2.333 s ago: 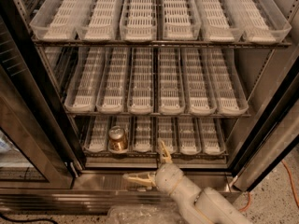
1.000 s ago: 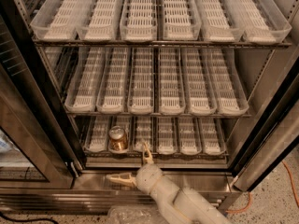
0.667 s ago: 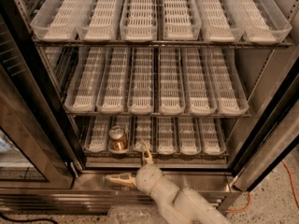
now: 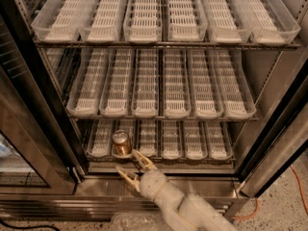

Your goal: Pick orange can from bottom shelf of fridge

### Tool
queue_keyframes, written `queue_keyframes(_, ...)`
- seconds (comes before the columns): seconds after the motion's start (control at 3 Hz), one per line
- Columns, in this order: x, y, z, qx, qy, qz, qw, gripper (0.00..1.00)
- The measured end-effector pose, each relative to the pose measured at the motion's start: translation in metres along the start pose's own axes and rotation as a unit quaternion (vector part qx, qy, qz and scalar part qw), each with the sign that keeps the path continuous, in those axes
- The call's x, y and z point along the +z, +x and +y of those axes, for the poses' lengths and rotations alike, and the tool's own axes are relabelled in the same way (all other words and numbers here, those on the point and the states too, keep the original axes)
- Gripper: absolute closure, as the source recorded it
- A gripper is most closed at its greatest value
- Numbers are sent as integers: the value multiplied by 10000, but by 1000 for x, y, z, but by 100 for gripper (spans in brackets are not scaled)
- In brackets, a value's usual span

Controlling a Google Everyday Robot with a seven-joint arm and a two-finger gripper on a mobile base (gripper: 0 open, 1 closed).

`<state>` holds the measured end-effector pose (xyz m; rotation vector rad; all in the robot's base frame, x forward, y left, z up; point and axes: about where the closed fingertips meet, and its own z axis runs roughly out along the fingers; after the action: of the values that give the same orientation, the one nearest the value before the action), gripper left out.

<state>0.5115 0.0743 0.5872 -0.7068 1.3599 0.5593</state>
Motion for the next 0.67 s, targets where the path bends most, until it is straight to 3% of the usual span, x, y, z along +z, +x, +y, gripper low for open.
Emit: queue_keyframes(0.67, 0, 0, 0, -7, -1, 2, 10000, 52)
